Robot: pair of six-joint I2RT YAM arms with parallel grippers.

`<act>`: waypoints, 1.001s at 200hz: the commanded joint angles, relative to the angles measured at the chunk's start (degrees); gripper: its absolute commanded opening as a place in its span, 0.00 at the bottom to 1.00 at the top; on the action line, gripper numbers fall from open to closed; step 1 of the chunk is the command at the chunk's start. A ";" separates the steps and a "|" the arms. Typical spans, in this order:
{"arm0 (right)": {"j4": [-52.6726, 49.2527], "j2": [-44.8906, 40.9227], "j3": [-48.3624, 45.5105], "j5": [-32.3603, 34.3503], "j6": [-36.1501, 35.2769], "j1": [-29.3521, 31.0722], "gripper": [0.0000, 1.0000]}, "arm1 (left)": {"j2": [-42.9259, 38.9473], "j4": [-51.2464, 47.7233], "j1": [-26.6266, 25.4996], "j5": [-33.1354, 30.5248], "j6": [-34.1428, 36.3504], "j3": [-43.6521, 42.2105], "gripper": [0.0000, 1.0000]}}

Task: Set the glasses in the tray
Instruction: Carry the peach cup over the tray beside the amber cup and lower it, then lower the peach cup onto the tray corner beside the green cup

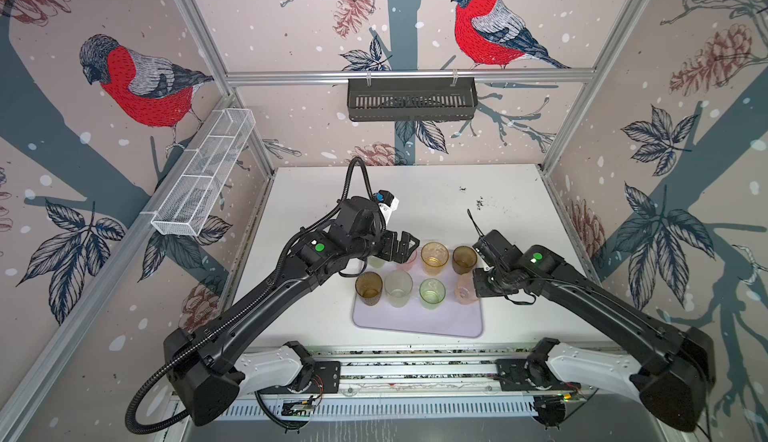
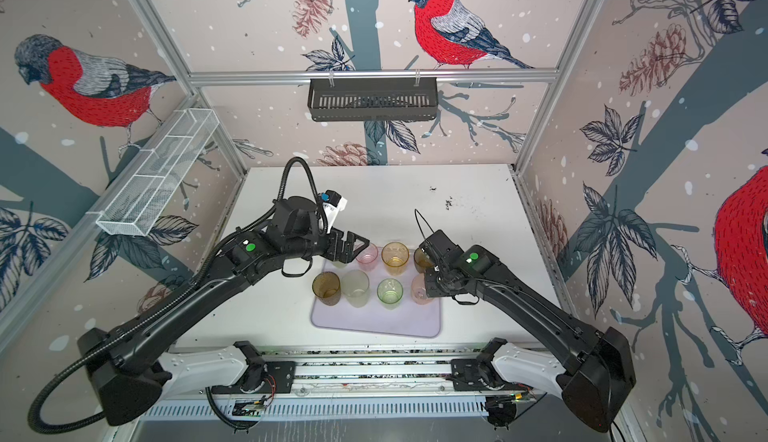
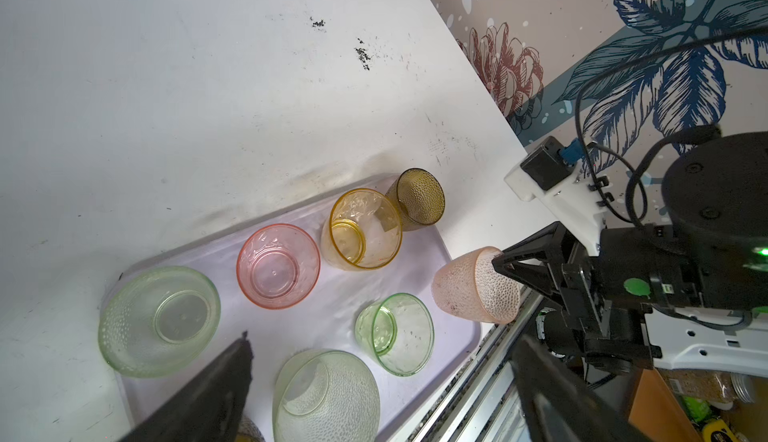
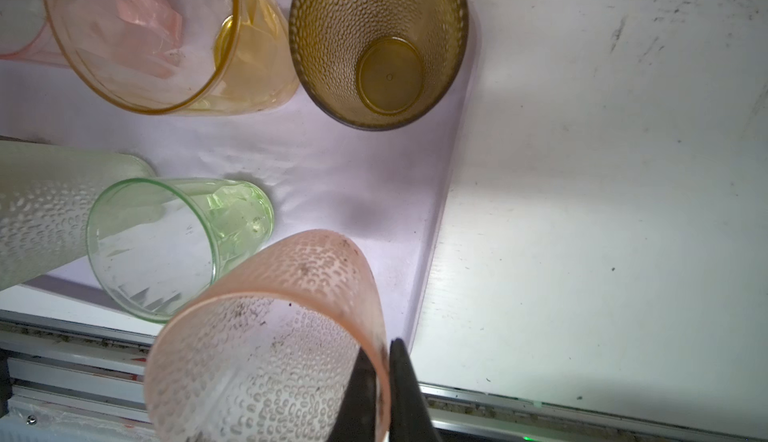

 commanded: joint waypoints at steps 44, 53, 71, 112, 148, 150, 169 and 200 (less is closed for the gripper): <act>1.97 2.13 -0.35 2.46 0.52 1.05 0.03 | -0.70 0.89 -0.06 -0.84 -0.04 -0.53 0.98; 2.14 2.50 -0.37 2.65 0.47 1.18 0.03 | -0.63 0.90 -0.08 -0.84 -0.05 -0.52 0.98; 2.38 3.31 -0.61 2.99 0.60 1.58 0.03 | -0.63 0.99 -0.03 -0.93 0.00 -0.49 0.98; 3.28 3.78 -1.59 3.03 0.73 2.07 0.03 | -0.54 0.97 -0.02 -1.10 0.11 -0.44 0.98; 4.07 4.20 -2.39 2.96 0.83 2.24 0.03 | -0.32 0.82 -0.05 -1.19 0.36 -0.20 0.98; 4.05 4.20 -2.36 3.01 0.86 2.25 0.03 | -0.34 0.82 -0.03 -1.15 0.33 -0.21 0.98; 4.27 4.58 -2.58 3.20 0.85 2.32 0.03 | -0.29 0.64 0.04 -1.27 0.47 -0.09 0.98; 4.42 5.08 -2.66 3.62 0.73 2.28 0.03 | -0.23 0.55 -0.04 -1.37 0.56 -0.22 0.98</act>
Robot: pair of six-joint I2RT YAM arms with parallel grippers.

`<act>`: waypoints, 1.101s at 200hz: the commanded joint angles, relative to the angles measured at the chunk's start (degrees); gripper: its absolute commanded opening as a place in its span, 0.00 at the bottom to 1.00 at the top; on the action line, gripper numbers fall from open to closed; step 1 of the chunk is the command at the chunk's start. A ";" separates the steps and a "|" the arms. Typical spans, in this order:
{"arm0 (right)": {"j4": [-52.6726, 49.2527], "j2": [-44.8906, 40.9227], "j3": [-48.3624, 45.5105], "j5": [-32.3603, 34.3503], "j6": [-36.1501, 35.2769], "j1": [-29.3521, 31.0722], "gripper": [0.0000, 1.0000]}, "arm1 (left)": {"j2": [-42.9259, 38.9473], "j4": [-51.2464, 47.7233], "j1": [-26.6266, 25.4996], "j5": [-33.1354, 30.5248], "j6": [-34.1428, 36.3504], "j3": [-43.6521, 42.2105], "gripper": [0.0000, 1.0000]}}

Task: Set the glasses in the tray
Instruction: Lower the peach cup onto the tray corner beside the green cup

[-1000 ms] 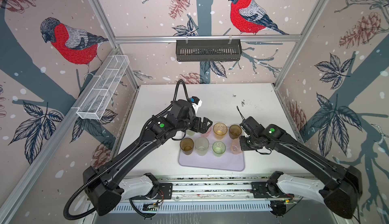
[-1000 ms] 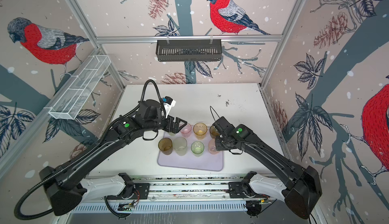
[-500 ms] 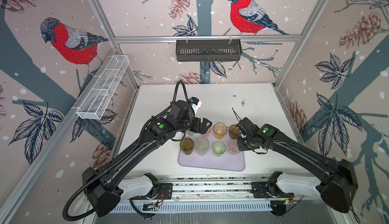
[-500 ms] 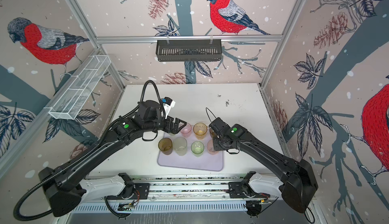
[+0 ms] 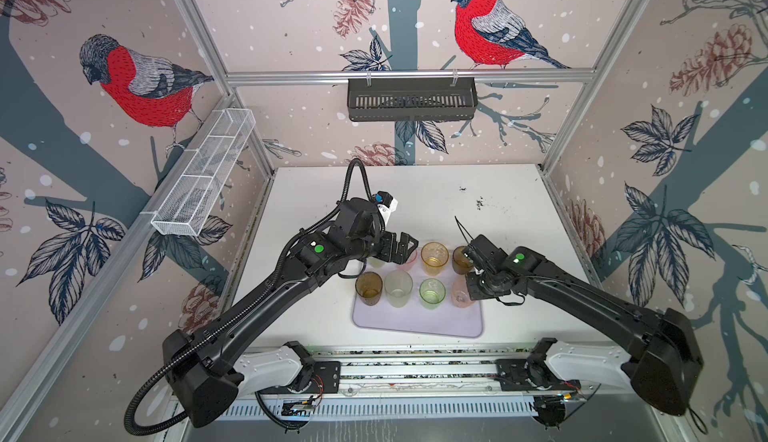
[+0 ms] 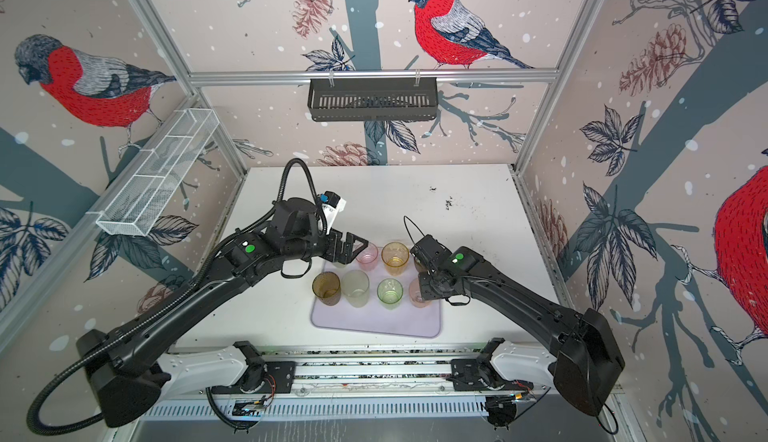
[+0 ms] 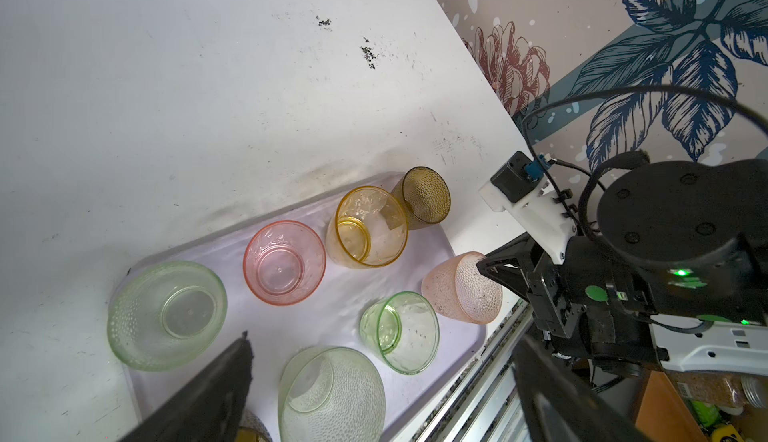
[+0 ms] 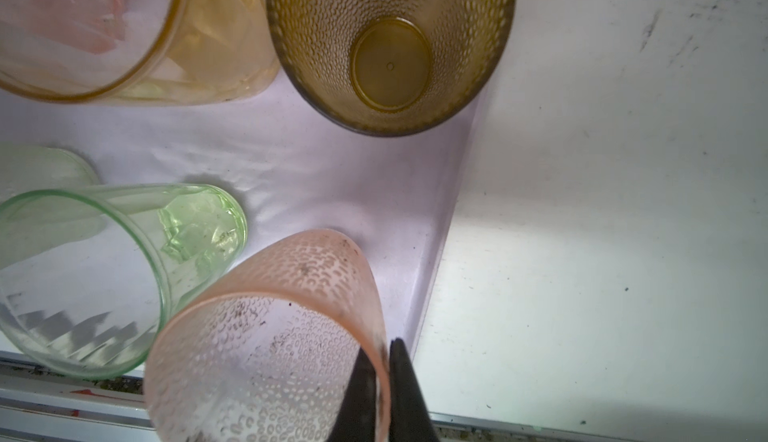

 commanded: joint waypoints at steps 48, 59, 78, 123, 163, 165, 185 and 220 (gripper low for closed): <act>0.99 1.26 -0.20 1.31 0.44 0.11 0.03 | 0.18 0.46 -0.03 -0.24 0.81 0.32 0.97; 0.99 1.56 -0.18 1.42 0.40 0.11 0.03 | 0.20 0.42 -0.03 -0.29 0.80 0.34 0.98; 0.96 1.88 -0.20 1.59 0.40 0.08 0.03 | 0.37 0.37 0.02 -0.39 1.04 0.41 0.98; 1.17 3.29 -0.42 1.92 0.14 0.12 0.03 | 0.64 -0.02 -0.02 -0.73 1.55 0.91 0.98; 1.56 3.90 -0.96 1.93 -0.15 0.06 0.03 | 0.58 -0.06 -0.01 -0.83 1.65 0.77 0.97; 1.59 3.94 -1.03 1.93 -0.17 0.11 0.03 | 0.58 -0.08 0.00 -0.85 1.61 0.76 0.98; 1.79 4.05 -1.19 1.88 -0.26 0.11 0.04 | 0.60 -0.22 -0.01 -0.96 1.65 0.77 0.98; 2.04 4.10 -1.52 1.83 -0.35 0.06 0.04 | 0.47 -0.24 -0.03 -1.09 1.56 0.70 0.98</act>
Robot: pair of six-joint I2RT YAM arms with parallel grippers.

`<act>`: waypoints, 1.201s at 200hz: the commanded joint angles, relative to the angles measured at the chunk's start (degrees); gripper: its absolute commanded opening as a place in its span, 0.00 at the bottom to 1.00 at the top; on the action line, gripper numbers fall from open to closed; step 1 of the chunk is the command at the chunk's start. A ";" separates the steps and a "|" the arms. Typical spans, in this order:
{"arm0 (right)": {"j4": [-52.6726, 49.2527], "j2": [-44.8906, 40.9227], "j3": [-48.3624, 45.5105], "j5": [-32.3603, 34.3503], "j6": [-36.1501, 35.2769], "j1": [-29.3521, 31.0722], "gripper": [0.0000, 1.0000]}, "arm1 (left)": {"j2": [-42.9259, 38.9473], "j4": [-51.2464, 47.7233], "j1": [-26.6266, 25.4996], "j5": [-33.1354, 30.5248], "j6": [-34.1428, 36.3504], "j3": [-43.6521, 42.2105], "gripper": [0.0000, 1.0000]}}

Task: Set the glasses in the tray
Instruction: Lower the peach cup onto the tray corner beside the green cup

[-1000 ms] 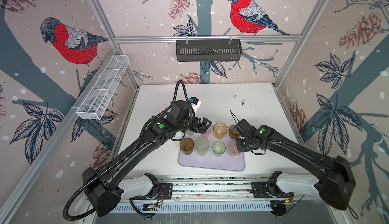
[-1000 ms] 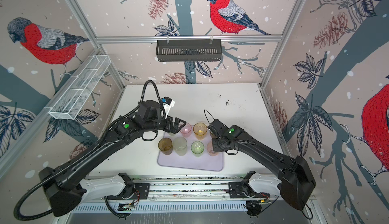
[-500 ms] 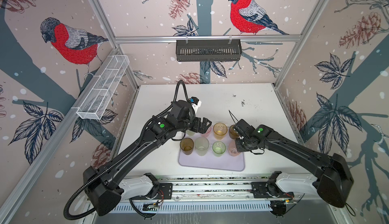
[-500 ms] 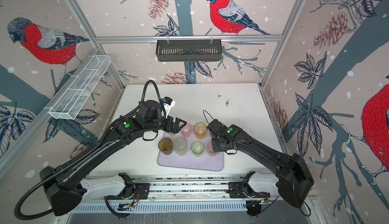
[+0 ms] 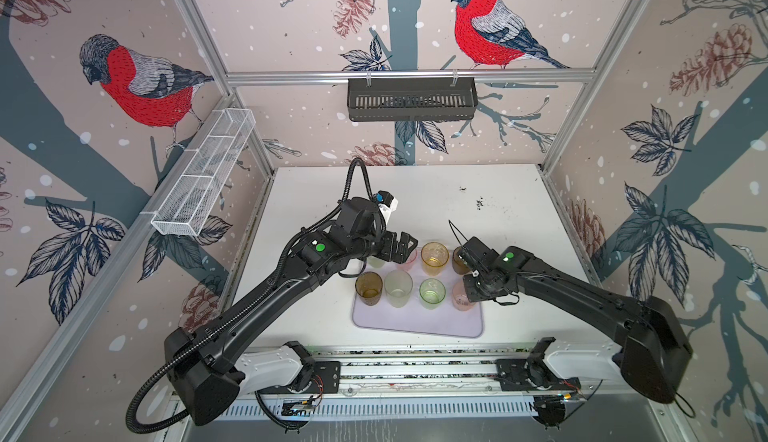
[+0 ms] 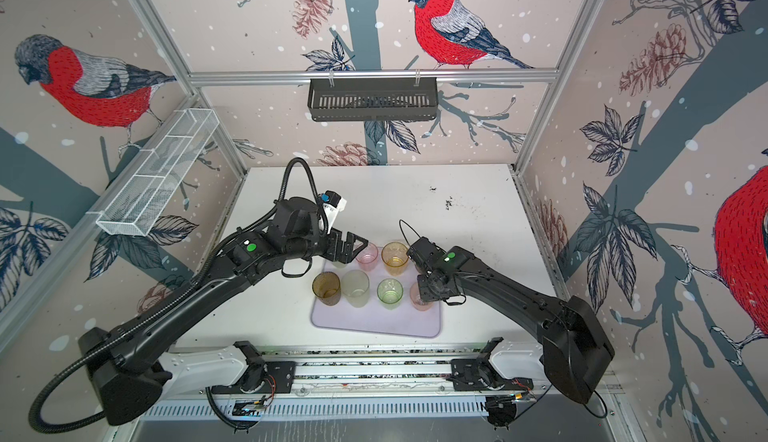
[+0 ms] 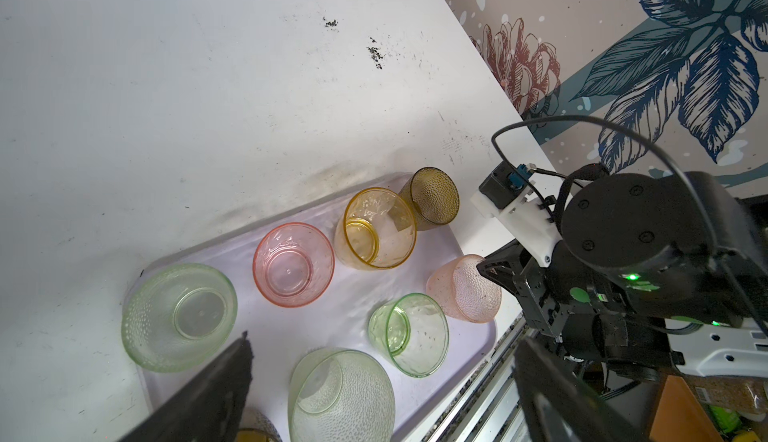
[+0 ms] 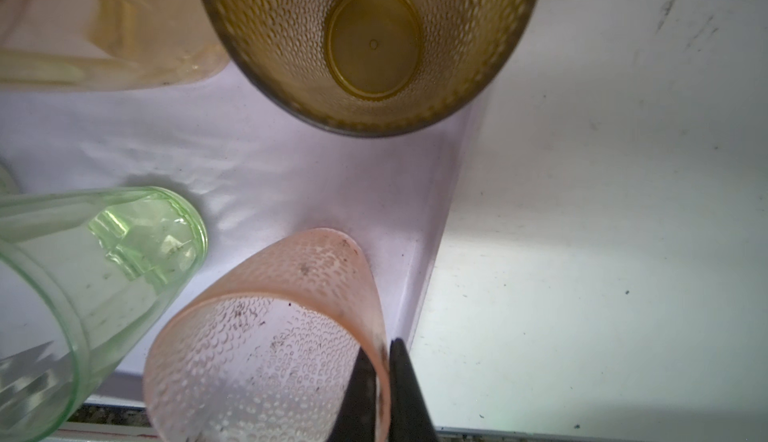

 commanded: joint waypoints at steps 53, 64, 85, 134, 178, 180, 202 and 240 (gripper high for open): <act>0.70 0.01 -0.85 0.57 -0.20 0.11 0.05 | -0.31 0.13 -0.02 -0.72 0.30 0.18 0.98; 0.69 -0.12 -0.95 0.47 -0.28 0.06 0.05 | -0.36 0.10 0.00 -0.74 0.26 0.10 0.98; 0.68 -0.34 -1.24 0.43 -0.22 0.05 0.06 | -0.37 0.18 -0.03 -0.74 0.15 0.01 0.98; 0.75 -0.74 -1.47 0.47 -0.19 0.07 0.06 | -0.39 0.22 -0.02 -0.74 0.31 0.03 0.97; 0.93 -0.32 -1.71 0.34 -0.35 0.03 0.07 | -0.64 0.11 -0.03 -0.98 0.29 0.03 0.98; 0.95 -0.31 -1.66 0.31 -0.37 0.07 0.07 | -0.65 0.13 -0.03 -1.00 0.31 -0.06 0.97; 0.94 -0.27 -1.55 0.48 -0.50 0.06 0.09 | -0.72 0.05 -0.02 -1.09 0.20 -0.13 0.98; 0.72 -0.30 -1.29 0.63 -0.71 0.11 0.13 | -1.00 0.22 0.02 -1.09 0.14 -0.61 0.98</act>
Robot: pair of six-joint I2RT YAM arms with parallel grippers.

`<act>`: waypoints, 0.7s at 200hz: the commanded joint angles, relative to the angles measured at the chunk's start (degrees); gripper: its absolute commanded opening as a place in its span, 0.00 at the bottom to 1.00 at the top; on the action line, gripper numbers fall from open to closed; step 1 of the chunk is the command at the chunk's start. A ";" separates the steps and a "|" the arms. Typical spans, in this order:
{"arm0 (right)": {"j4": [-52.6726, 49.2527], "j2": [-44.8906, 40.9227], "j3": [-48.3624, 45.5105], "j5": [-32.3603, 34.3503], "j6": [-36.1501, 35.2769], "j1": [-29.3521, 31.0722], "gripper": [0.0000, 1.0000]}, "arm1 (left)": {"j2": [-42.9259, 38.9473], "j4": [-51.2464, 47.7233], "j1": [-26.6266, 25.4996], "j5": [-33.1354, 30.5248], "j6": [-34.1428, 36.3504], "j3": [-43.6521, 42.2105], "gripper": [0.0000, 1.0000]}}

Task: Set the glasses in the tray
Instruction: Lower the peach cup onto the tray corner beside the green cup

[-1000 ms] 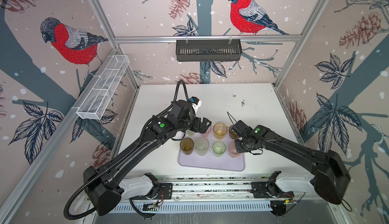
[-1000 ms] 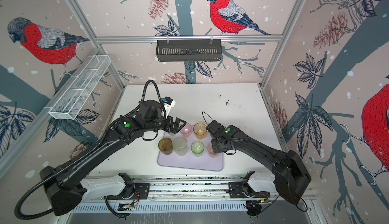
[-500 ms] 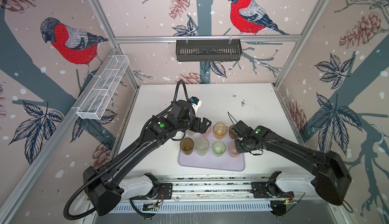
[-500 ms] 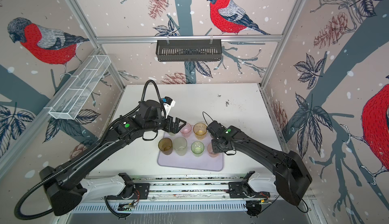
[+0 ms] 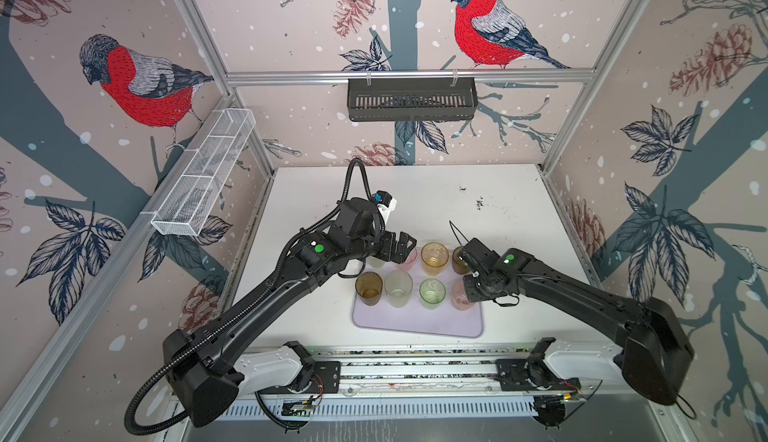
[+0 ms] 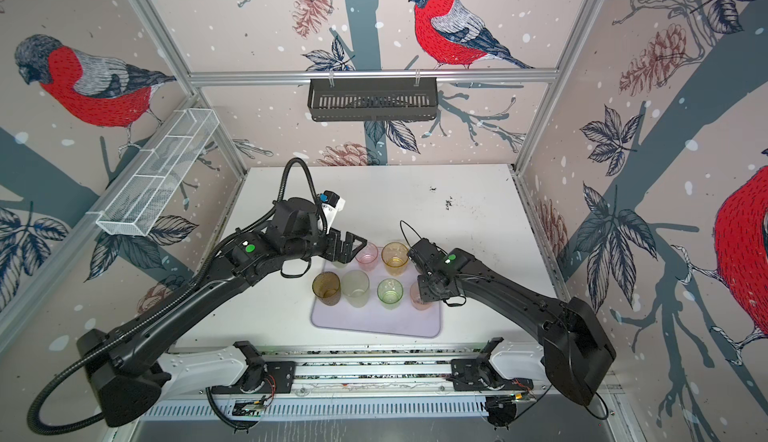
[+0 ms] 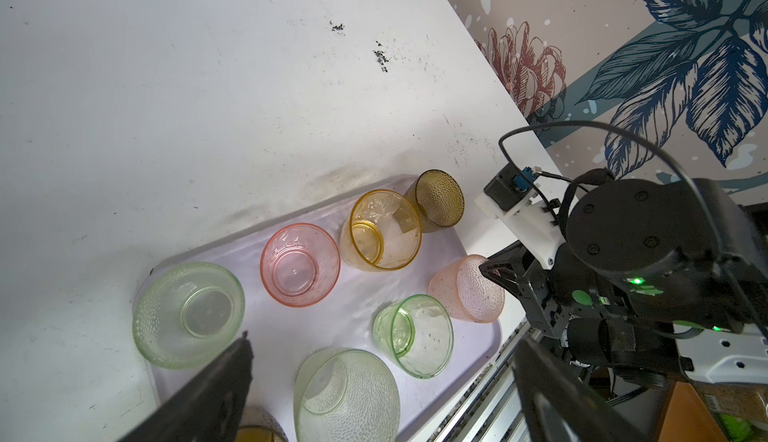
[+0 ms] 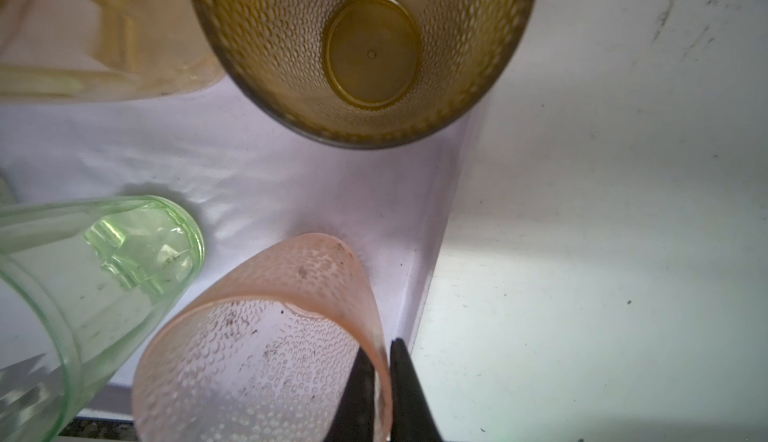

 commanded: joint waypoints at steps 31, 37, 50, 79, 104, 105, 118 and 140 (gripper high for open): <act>-1.00 0.18 0.35 0.25 -0.59 0.03 0.17 | -0.30 0.46 -0.03 -0.14 0.05 -0.22 0.98; -1.13 0.29 0.40 0.33 -0.67 0.06 0.17 | -0.27 0.46 0.00 -0.13 -0.03 -0.07 0.98; -1.17 0.19 0.60 0.39 -0.61 0.11 0.18 | -0.17 0.46 0.00 -0.13 0.12 -0.12 0.98; -1.08 0.09 0.66 0.53 -0.68 0.06 0.21 | -0.06 0.50 -0.02 -0.11 0.14 -0.12 0.98; -1.01 -0.19 0.83 0.50 -0.59 0.05 0.23 | -0.09 0.53 0.02 -0.13 0.16 -0.06 0.98; -1.00 -0.23 0.90 0.52 -0.59 0.03 0.23 | -0.07 0.54 -0.01 -0.13 0.14 -0.06 0.98; -0.99 -0.42 1.18 0.54 -0.59 0.16 0.25 | -0.07 0.55 -0.03 -0.13 0.20 -0.14 0.98; -1.12 -1.02 1.50 0.63 -0.59 0.19 0.28 | -0.06 0.72 -0.02 -0.13 0.22 -0.28 0.98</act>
